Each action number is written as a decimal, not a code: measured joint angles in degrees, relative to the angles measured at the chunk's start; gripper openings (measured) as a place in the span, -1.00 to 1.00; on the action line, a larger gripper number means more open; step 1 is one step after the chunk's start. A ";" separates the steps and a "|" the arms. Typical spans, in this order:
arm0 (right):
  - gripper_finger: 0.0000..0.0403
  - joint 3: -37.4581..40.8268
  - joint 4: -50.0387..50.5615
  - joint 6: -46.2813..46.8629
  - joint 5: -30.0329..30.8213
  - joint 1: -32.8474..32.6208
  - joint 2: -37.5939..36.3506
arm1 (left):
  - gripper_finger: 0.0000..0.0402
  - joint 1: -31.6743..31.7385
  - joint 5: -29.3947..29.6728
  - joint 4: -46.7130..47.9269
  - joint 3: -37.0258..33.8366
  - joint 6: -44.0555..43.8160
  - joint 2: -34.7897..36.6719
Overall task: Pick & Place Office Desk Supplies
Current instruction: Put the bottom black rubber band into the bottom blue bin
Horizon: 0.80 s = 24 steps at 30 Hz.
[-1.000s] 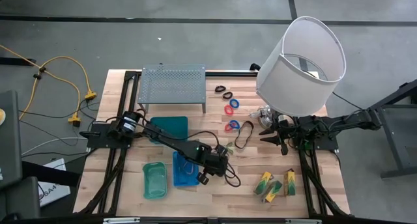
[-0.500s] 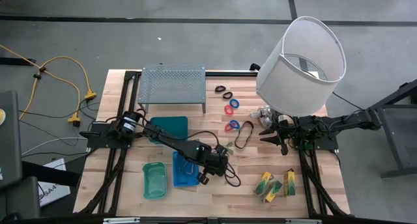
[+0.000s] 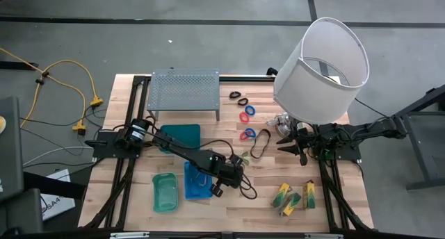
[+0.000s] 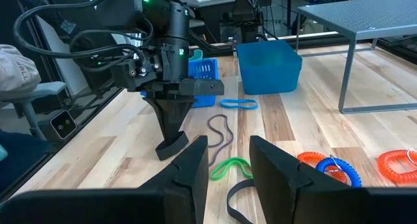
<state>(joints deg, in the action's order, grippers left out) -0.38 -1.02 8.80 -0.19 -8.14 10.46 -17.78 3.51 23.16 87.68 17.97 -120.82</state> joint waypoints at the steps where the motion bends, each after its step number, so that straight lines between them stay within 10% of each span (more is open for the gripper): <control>1: -0.50 -0.02 0.00 0.01 0.00 0.01 0.00 | -0.99 -0.08 -0.01 0.02 0.00 -0.06 -0.01; 24: -0.50 0.00 -0.02 0.01 -0.02 0.02 0.00 | -0.99 -2.82 3.71 2.98 0.02 -0.88 5.82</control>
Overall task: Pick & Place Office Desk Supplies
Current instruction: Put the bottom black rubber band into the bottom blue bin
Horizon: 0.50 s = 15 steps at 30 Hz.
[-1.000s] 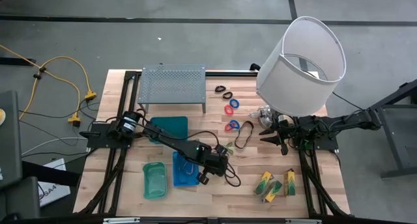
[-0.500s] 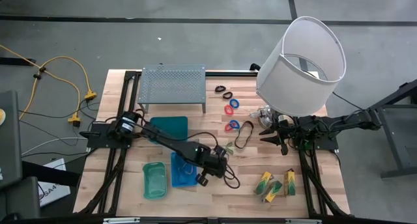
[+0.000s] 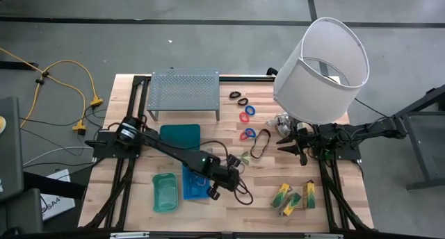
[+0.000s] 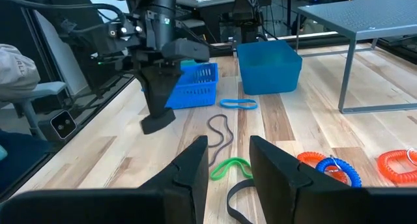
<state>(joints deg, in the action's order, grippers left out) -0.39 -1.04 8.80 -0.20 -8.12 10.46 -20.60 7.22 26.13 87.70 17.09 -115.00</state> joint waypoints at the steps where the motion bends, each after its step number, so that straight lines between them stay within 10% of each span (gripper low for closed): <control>1: -0.50 0.01 0.00 0.01 0.01 -0.01 0.00 | -0.99 -0.15 0.57 0.13 0.00 -0.43 0.02; 15: -0.50 -0.01 0.02 0.00 0.02 -0.01 0.00 | -1.00 -4.77 8.12 22.63 -0.05 -33.69 9.41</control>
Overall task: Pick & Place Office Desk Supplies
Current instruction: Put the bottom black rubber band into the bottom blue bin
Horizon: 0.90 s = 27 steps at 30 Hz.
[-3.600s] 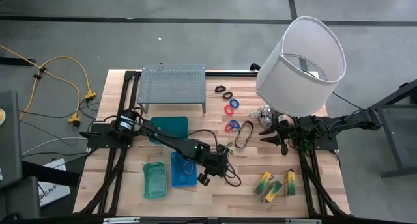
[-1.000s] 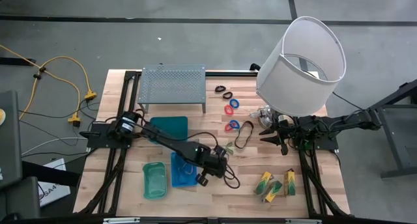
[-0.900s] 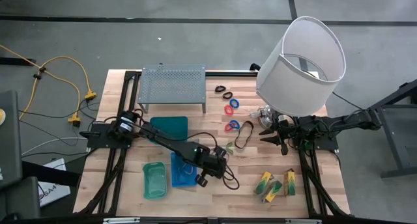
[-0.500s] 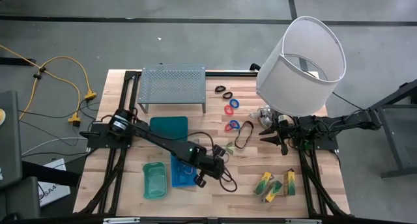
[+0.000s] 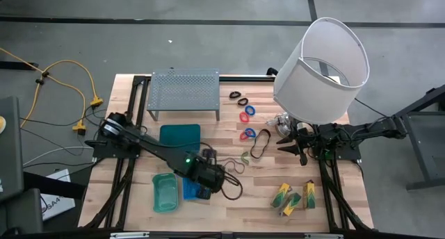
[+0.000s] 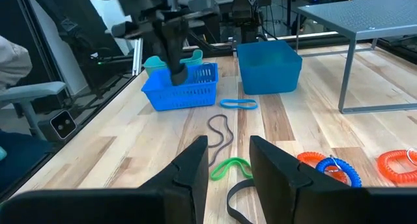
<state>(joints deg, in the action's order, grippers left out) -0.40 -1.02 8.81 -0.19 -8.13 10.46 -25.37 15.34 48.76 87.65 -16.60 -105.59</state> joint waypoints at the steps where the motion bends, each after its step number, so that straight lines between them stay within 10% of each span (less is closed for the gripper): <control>1: -0.50 0.00 0.00 0.00 0.00 0.00 0.00 | -1.00 -0.60 0.11 1.76 -0.15 -2.69 0.34; 27: -0.50 0.01 -0.02 -0.01 0.00 0.01 0.00 | -1.00 -6.90 4.93 2.86 -9.90 -28.48 1.08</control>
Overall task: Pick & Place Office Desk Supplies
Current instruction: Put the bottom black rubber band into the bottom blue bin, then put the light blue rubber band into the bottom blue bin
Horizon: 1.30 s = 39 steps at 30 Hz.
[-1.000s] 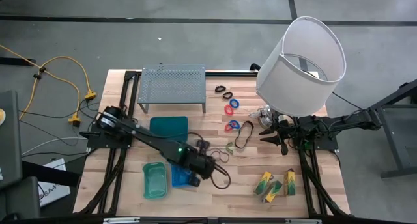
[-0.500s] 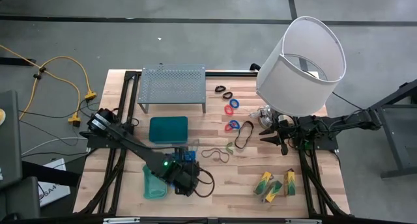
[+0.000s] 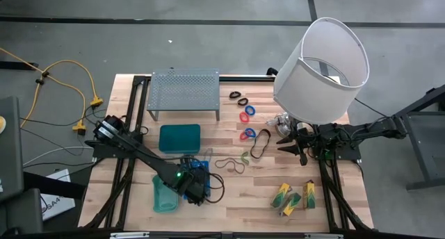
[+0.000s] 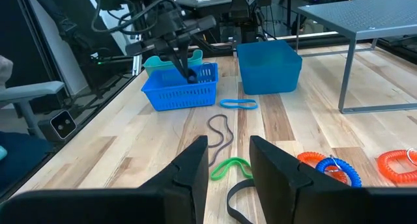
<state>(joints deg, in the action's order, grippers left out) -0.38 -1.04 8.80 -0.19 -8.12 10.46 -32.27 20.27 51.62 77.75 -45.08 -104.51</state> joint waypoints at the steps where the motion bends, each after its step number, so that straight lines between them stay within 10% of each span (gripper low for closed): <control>1: -0.50 0.00 0.01 0.02 0.00 -0.02 0.00 | -1.00 0.02 -0.02 -0.13 -0.23 -0.01 0.00; 39: -0.50 -0.01 0.00 0.01 0.00 -0.02 0.00 | -0.75 5.18 1.03 -1.48 -0.70 10.86 9.35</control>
<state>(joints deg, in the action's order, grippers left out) -0.39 -1.04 8.80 -0.19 -8.14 10.46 -27.09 21.30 50.14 77.06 -34.22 -95.16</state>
